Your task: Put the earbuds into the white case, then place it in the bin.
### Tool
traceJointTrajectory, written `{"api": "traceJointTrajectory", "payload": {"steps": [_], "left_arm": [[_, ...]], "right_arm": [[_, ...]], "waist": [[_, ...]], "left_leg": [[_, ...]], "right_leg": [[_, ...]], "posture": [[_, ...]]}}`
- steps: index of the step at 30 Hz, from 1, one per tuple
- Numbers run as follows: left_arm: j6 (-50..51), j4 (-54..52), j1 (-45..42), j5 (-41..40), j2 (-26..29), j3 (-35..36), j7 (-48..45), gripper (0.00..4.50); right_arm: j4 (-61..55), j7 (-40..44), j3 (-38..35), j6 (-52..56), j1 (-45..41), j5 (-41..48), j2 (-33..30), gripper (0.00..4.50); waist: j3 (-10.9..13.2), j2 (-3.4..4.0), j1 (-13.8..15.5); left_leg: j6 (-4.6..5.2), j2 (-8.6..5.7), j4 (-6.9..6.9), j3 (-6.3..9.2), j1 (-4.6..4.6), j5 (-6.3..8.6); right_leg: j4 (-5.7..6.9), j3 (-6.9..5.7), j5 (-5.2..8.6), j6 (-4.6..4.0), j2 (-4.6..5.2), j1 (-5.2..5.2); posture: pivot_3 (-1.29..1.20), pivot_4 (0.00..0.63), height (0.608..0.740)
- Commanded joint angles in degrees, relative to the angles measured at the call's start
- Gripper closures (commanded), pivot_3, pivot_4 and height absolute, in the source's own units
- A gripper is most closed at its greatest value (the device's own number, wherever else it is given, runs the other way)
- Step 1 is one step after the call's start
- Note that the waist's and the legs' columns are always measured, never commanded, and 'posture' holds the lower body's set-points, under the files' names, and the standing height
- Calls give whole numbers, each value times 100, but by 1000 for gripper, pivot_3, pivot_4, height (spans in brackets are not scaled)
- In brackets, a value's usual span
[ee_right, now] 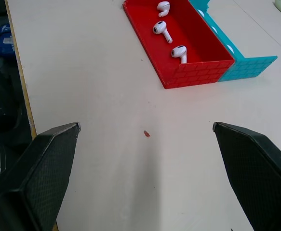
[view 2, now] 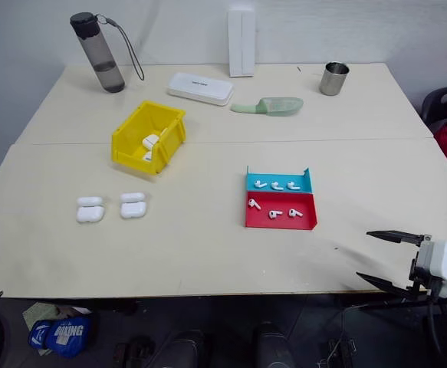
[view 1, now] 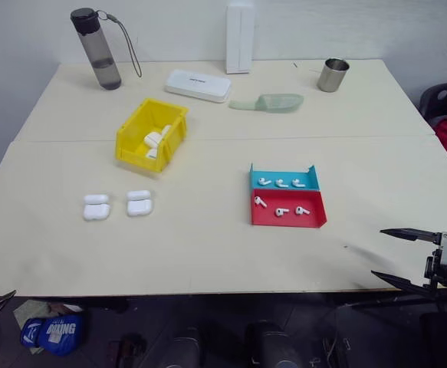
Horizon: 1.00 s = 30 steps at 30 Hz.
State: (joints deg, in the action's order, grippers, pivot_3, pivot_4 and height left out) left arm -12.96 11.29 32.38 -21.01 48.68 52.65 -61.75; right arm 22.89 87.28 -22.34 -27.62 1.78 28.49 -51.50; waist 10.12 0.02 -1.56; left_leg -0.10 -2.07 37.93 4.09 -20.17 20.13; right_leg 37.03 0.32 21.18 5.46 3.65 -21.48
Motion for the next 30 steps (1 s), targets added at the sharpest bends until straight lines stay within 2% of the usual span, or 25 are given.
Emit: {"api": "traceJointTrajectory", "payload": {"steps": [1,5,8,10,12,15,18,20,24,27,29,30], "left_arm": [[95,-178,27,-168,-45,137,78,48],[493,-283,55,-472,-178,251,89,48],[998,-359,251,-710,-209,469,95,48],[2538,-626,625,-1107,-95,750,363,48],[3614,-706,686,-1478,-50,1101,814,48],[4625,-774,892,-1525,105,1395,1121,48],[5826,-1249,1194,-1705,437,1614,1112,48],[6620,-1617,1434,-1543,741,1645,1239,48],[8646,-2274,519,-2042,1677,1616,1685,48],[10090,-2502,-748,-2375,2553,803,2029,48],[10439,-2558,-1405,-2379,2780,305,2215,48],[10497,-2421,-2196,-2429,2854,-297,2529,48]], "right_arm": [[-108,34,50,62,-42,42,30,0],[-748,-122,303,446,-155,249,206,0],[-1619,-445,474,929,-329,679,576,0],[-2191,-713,637,1141,-407,813,862,0],[-2758,-836,827,1336,-390,962,1087,0],[-3281,-802,984,1368,-441,1287,1452,0],[-3363,-680,1080,1247,-576,1276,1640,0],[-3279,-675,1067,1165,-651,1212,1743,0],[-2961,-479,1117,1097,-719,1069,1754,0],[-2925,-558,1135,1142,-685,989,1759,0],[-2920,-603,1163,1161,-691,955,1769,0],[-2899,-622,1210,1163,-722,920,1791,0]], "waist": [[0,0,3],[0,0,2],[0,0,-16],[-1,-5,-27],[-1,-6,-2],[-1,-7,46],[-4,-17,108],[-12,-29,155],[-13,-30,216],[-12,-30,233],[-8,-23,171],[-6,-11,118]], "left_leg": [[0,0,0,0,0,0],[0,0,2,0,0,0],[-3,5,2,1,0,0],[-5,6,2,1,0,1],[-9,13,3,4,0,6],[-7,12,5,10,-1,8],[-4,11,11,9,-1,10],[-3,10,15,9,-1,11],[-4,9,14,14,-1,11],[-10,8,13,18,-4,10],[-11,3,13,16,-3,11],[-10,0,10,15,-3,11]], "right_leg": [[0,0,0,0,0,0],[1,0,0,0,0,0],[6,-1,0,0,-5,-2],[9,0,0,0,-7,-4],[13,-1,0,0,-12,-4],[14,-6,0,0,-11,-4],[12,-4,0,0,-10,0],[9,-2,0,0,-9,2],[9,-4,0,0,-9,3],[19,-5,0,0,-10,-7],[29,-3,0,0,-9,-11],[30,-1,0,0,-8,-12]], "posture": [[0,150,740],[0,150,740],[0,150,740],[0,150,740],[0,150,740],[0,150,740],[0,150,740],[0,150,740],[0,150,740],[0,150,740],[0,150,740],[0,150,740]]}}
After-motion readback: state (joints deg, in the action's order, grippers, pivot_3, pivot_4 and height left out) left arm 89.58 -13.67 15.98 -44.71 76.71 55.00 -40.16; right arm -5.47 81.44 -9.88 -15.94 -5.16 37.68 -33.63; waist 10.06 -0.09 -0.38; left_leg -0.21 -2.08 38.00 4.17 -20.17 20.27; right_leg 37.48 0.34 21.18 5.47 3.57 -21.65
